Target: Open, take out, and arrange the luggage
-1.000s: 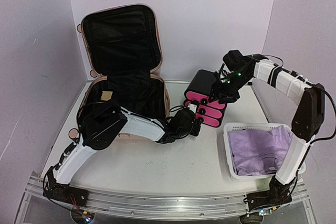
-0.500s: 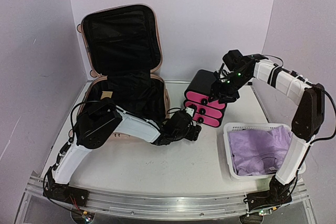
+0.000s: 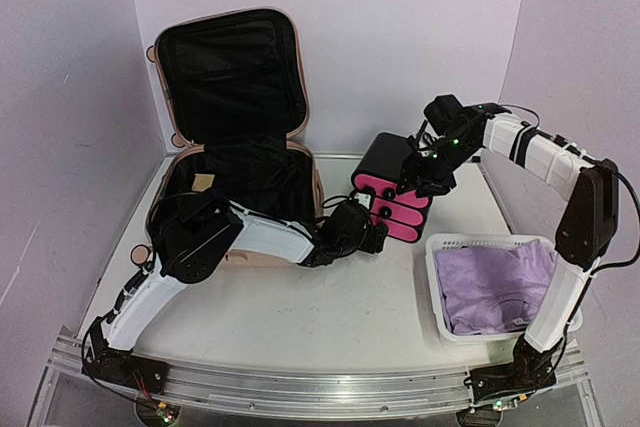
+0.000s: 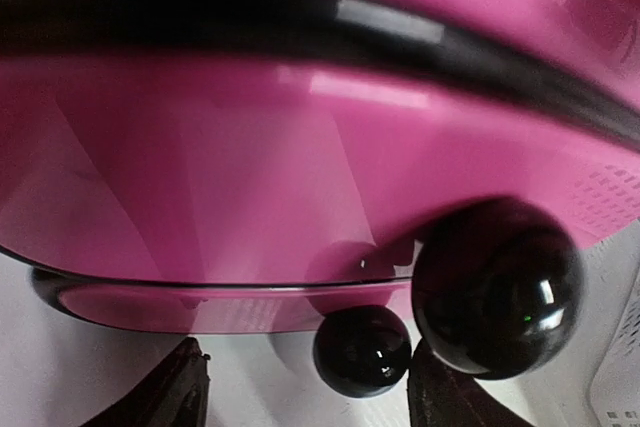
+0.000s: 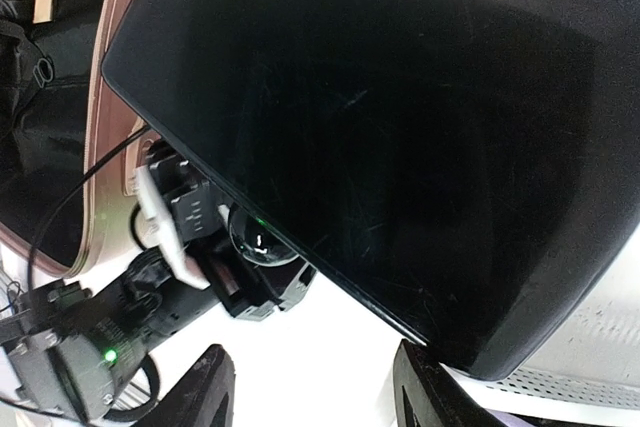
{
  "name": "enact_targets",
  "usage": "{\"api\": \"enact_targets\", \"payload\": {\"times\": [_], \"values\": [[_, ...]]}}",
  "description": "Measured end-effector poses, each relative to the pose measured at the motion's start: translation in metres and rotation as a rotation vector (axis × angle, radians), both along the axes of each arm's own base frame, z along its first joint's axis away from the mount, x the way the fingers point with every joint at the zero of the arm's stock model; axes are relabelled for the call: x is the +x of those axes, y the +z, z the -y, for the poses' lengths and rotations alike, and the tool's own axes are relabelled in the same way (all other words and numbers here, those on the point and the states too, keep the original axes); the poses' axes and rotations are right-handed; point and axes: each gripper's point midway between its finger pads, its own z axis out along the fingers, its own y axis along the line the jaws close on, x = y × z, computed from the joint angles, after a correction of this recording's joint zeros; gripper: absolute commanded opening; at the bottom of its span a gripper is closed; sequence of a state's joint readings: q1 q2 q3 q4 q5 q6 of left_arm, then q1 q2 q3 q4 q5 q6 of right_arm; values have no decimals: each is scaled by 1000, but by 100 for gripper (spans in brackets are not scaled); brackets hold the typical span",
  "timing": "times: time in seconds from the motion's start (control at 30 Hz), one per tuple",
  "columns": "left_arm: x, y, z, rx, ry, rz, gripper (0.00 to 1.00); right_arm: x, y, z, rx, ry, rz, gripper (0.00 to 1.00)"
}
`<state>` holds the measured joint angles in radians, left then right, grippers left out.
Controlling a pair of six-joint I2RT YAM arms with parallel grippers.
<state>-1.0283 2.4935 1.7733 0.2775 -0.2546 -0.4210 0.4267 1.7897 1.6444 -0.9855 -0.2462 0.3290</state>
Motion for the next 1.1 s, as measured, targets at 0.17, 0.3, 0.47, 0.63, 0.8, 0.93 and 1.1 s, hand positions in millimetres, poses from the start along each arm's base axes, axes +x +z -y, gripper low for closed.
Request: {"api": "enact_targets", "payload": {"times": [0.17, 0.3, 0.47, 0.63, 0.8, 0.93, 1.1], "values": [[0, -7, 6, -4, -12, -14, 62, 0, 0, 0, 1, -2, 1, 55], [1, -3, 9, -11, -15, -11, 58, 0, 0, 0, 1, -2, 1, 56], [1, -2, 10, -14, -19, -11, 46, 0, 0, 0, 1, -2, 1, 55], [1, -5, 13, -15, -27, -14, 36, 0, 0, 0, 2, -2, 1, 55], [0, -4, 15, -20, -38, -18, 29, 0, 0, 0, 2, -2, 1, 55], [-1, -5, 14, -18, -43, -18, 26, 0, 0, 0, 2, -2, 2, 55], [-15, -4, 5, 2, -66, -27, 24, 1, 0, 0, 1, -2, 3, 56]]}}
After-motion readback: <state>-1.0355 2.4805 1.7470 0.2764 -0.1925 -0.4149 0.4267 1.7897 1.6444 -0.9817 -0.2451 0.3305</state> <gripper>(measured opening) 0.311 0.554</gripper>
